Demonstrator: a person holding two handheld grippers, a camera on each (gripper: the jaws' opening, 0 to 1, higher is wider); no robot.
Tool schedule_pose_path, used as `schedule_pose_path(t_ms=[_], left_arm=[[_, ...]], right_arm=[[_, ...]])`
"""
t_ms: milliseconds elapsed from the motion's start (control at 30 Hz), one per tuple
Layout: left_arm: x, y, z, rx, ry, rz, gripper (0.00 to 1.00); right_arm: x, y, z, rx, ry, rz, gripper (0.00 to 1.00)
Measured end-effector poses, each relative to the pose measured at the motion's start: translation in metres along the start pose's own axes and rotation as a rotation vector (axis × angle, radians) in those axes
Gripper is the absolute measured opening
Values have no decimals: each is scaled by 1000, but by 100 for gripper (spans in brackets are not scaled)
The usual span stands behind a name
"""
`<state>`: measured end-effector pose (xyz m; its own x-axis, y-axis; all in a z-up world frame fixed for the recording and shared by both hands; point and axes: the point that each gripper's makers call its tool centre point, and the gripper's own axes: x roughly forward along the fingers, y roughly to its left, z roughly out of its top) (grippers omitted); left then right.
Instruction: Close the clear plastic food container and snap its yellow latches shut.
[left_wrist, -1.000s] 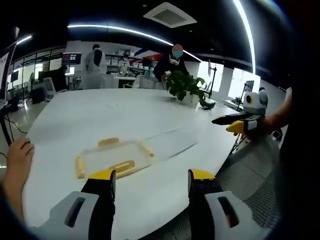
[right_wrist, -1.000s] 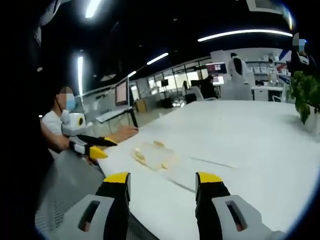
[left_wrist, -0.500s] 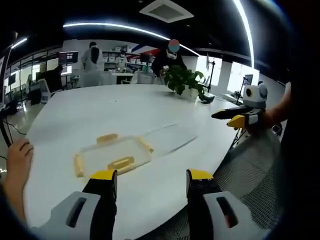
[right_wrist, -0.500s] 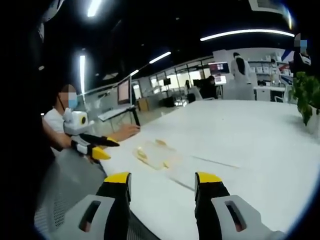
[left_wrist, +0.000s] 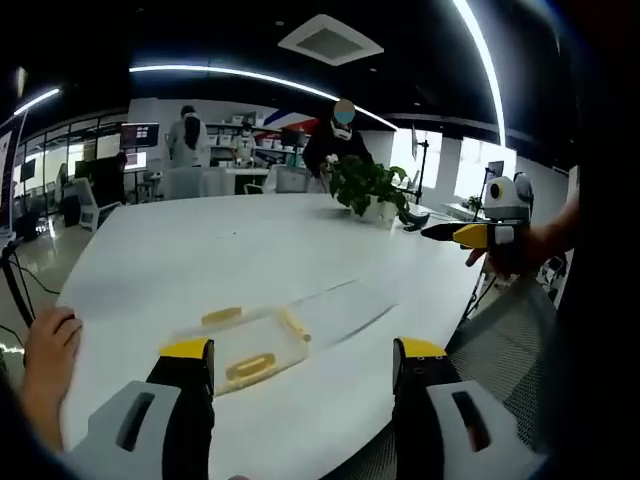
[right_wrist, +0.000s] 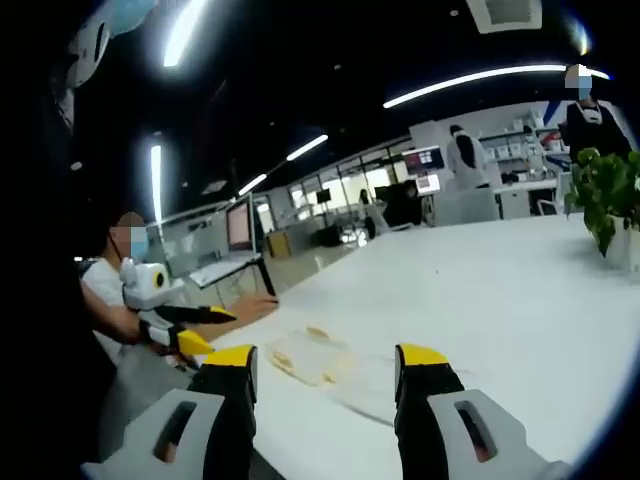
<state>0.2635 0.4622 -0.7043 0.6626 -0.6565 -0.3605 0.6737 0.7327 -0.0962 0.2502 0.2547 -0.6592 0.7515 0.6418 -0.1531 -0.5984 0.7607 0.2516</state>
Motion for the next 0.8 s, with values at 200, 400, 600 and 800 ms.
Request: schedule_pose_path(t_ms=[200,400,600,800], left_arm=[[2,1,0,4,2,-2,72],[2,4,3,-5,-4,-4,71],[6,9,4,1,-1,-14,71],[7,12,5,5,6,-23,70]], right_arm=[[7,6,5,-15,-12,13,56],[15,9,8,-33,-21,30,56],[26,14,10,-40,-17,48,55],[38,19,15,-36,-32,54,55]])
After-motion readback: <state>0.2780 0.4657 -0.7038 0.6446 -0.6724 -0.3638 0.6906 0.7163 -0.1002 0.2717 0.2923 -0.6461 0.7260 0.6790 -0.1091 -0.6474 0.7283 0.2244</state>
